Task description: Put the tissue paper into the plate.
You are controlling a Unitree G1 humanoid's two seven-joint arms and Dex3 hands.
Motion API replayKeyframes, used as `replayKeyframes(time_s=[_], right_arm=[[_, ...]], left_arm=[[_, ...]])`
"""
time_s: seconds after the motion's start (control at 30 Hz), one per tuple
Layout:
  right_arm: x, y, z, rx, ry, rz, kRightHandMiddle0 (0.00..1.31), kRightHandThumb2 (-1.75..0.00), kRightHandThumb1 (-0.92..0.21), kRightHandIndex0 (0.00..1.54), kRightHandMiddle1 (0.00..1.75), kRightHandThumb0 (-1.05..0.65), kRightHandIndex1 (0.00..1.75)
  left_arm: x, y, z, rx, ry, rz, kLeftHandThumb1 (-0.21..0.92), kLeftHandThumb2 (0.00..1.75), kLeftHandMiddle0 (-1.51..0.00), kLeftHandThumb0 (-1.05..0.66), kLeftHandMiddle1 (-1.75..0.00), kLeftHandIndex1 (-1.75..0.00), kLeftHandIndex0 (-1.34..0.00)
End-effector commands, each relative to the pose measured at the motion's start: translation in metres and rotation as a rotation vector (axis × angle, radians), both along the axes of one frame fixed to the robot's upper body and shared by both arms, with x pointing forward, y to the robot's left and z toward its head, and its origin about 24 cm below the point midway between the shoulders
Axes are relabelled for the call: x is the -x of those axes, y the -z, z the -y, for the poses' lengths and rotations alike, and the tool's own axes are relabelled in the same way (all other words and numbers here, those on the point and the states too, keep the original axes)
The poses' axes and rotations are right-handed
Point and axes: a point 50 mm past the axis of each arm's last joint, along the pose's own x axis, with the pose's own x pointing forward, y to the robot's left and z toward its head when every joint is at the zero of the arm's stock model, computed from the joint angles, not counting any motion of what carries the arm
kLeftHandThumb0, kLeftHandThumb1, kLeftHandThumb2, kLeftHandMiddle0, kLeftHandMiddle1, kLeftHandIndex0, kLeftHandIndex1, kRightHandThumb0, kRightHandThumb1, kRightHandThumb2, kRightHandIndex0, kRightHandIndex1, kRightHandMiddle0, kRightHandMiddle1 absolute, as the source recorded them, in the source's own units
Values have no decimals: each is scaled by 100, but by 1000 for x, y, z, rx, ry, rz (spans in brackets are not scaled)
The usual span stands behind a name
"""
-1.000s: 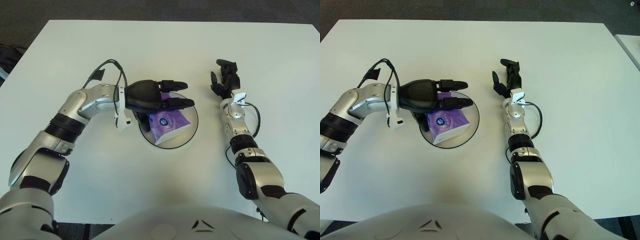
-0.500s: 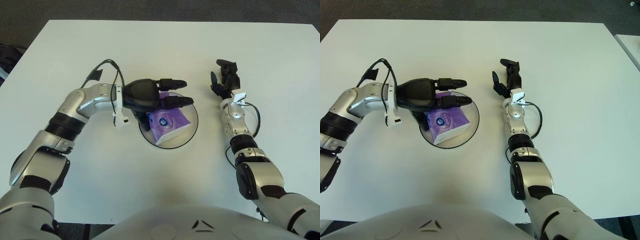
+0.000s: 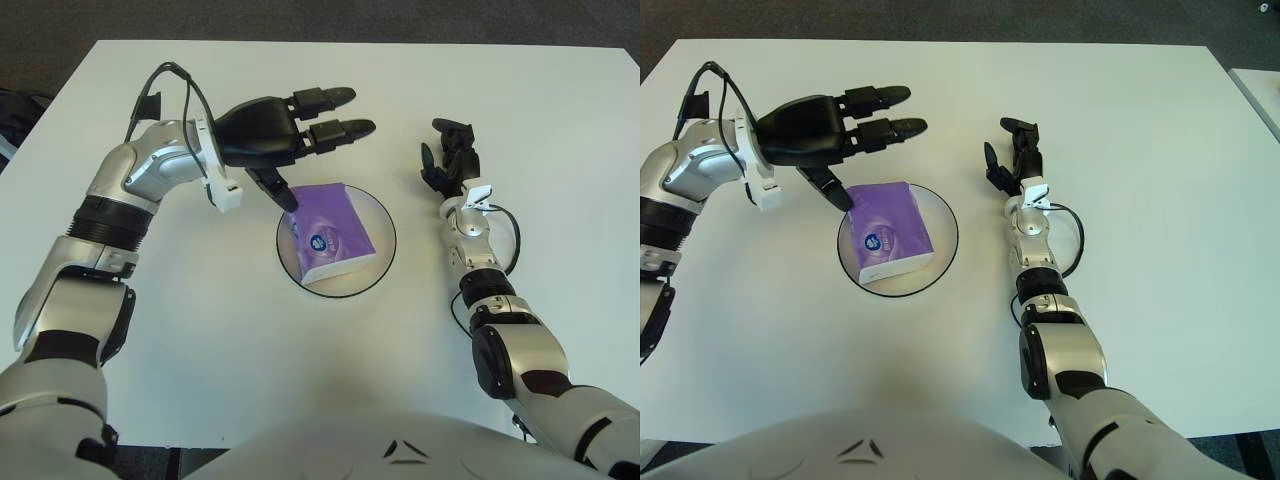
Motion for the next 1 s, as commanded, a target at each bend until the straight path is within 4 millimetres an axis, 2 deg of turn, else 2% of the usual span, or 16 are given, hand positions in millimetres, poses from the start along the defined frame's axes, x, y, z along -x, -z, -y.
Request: replayKeyframes(time_s=[0.0,0.13,0.33,0.53,0.83,0.97], right_arm=[[34,75,-3,-20,4,-348,3,-55,-82,37,110,-59,21],[34,75,-2,-20,4,-349,3,-55,-82,37,110,-59,21],[34,75,-2,-20,4,-350,3,-55,-82,37,110,-59,21],[34,75,-1,-19,5,-350,3,-55,-82,37,110,-59,21],[34,75,0,-19,5,-349,3,-55,-82,37,110,-59,21],[34,75,1,-19,5,-350,3,-55,-82,37,110,-59,21]], left_arm=[[-5,5,-9,102,-22,-135,88,14,0,-98,0,-3,-3],[-8,4,-23,197,-10,-319,91,15,0,-99,0,-3,-1],[-13,3,-32,275,42,-487,92,34,0,-102,0,0,0],[-18,5,-37,286,86,-512,92,48,0,-101,0,0,0],[-19,-1,-49,341,122,-449,92,66,-5,-96,-2,0,0],[-24,-2,-56,368,74,-441,92,74,-8,-93,-3,0,0]])
